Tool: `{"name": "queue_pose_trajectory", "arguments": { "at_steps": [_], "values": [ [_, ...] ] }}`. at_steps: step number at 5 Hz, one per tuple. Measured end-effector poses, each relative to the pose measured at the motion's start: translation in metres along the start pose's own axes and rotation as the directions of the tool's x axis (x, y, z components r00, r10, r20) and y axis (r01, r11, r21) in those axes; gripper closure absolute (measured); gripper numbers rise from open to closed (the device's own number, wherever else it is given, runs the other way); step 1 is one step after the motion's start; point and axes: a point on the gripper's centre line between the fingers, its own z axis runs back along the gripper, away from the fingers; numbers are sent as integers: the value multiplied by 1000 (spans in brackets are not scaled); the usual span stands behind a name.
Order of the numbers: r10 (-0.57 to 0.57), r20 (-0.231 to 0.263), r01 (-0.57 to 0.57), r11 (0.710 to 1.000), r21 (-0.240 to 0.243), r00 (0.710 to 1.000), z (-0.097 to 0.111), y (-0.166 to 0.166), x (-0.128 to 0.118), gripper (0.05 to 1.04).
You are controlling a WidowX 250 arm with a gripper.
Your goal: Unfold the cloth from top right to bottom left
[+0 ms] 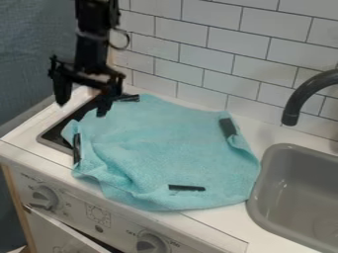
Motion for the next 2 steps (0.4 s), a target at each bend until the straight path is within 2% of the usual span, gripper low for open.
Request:
{"name": "queue_pose_trajectory", "arguments": {
  "at_steps": [1,2],
  "values": [
    [-14,74,19,998,-61,997,20,-5,4,85],
    [-8,119,21,994,-111,993,27,-8,11,85]
  ]
}}
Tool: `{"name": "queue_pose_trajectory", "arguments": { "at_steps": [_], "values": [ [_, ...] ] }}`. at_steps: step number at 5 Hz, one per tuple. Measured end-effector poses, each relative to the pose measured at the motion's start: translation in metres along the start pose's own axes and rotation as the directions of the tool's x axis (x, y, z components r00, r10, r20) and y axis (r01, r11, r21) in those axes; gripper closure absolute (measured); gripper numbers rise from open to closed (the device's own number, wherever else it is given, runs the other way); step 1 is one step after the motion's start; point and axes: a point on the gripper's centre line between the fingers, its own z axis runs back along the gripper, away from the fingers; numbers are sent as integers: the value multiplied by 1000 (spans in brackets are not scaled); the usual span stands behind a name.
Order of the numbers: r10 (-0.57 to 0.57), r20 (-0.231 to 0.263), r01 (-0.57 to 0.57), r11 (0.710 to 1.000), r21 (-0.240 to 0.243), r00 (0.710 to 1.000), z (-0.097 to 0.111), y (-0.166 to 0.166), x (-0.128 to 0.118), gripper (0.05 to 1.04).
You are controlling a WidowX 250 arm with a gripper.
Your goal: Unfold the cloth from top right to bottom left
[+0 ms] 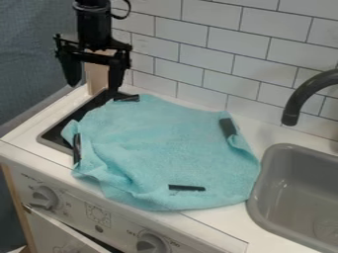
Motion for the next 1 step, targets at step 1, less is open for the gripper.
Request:
{"name": "queue_pose_trajectory", "arguments": {
  "at_steps": [1],
  "values": [
    [-3,0,3,1000,0,1000,0,0,0,85]
  ]
}}
